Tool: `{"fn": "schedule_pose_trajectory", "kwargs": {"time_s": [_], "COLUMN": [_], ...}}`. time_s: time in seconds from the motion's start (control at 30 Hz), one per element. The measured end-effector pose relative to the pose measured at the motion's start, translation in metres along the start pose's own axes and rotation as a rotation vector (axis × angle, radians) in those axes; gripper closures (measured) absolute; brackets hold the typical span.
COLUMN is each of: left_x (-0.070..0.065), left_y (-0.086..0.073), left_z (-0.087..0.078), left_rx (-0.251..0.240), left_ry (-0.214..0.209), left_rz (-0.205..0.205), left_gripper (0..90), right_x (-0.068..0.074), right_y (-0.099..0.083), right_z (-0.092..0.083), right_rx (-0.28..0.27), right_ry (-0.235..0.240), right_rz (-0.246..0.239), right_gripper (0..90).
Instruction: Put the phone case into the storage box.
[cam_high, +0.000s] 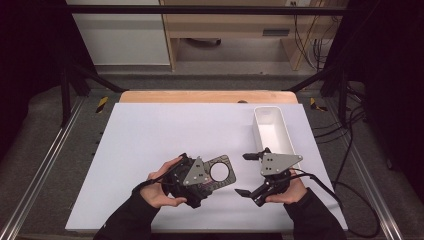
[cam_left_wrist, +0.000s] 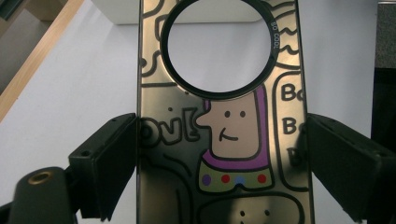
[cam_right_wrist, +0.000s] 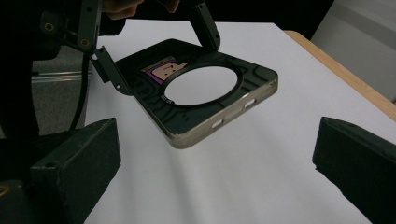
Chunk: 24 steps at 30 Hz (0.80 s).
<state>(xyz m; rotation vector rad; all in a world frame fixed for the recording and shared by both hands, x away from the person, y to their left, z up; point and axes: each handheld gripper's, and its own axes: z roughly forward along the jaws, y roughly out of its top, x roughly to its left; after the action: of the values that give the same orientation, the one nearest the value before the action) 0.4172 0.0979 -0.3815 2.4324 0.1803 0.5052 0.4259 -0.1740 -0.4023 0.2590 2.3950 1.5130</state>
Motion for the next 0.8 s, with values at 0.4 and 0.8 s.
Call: {"fn": "schedule_pose_trajectory", "kwargs": {"time_s": [0.4,0.8], "left_x": [-0.002,-0.005], "left_y": [0.002,0.008], "left_z": [-0.002,-0.002], "left_rx": [-0.010,-0.026], "left_ry": [-0.031,-0.066], "left_rz": [0.036,0.066], "left_gripper": [11.6,11.6], "right_x": [0.004,0.007], "right_y": [0.009,0.013], "right_z": [0.006,0.009], "right_rx": [0.036,0.052], "right_ry": [0.042,0.068], "right_rz": [-0.062,-0.107], "right_gripper": [2.2,2.7]}}
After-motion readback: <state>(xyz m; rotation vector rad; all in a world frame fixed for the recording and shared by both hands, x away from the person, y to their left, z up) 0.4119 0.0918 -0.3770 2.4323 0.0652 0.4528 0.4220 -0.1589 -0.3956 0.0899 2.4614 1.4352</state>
